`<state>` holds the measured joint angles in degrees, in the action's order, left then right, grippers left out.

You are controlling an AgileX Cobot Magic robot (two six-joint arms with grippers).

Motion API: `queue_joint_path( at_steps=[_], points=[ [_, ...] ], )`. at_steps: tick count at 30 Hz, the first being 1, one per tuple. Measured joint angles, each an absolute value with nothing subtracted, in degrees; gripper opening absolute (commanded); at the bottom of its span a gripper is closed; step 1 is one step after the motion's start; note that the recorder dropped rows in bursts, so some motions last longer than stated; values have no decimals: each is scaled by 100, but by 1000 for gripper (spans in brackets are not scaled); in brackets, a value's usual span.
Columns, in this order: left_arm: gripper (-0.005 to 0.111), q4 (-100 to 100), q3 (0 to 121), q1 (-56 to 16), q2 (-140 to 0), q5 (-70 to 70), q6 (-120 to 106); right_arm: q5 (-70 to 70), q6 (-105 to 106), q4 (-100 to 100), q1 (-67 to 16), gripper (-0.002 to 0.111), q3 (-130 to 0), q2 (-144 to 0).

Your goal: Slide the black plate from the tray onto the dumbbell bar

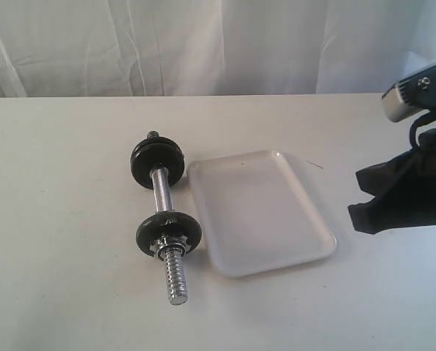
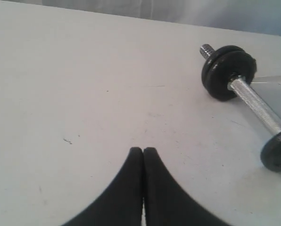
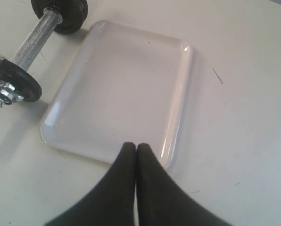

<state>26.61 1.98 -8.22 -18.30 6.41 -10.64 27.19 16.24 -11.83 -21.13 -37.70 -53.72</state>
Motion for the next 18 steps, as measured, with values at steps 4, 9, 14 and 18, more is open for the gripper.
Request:
queue_joint_path(
  at_steps=[4, 9, 14, 18],
  points=[
    [0, 2566, 39, -337, -1336, 513, -1002, 2719, 1624, -1183, -2113, 0, -3770, -5372],
    [0, 2176, 29, 155, -693, -34, -770, 2719, 1624, -1183, -2113, 0, -3770, -5372],
    [0, 1803, 29, 424, -216, -712, -371, 2719, 1624, -1183, -2113, 0, -3770, -5372],
    [0, 1679, 18, 625, -34, -1265, -44, 2719, 1624, -1183, -2113, 0, -3770, -5372]
  ],
)
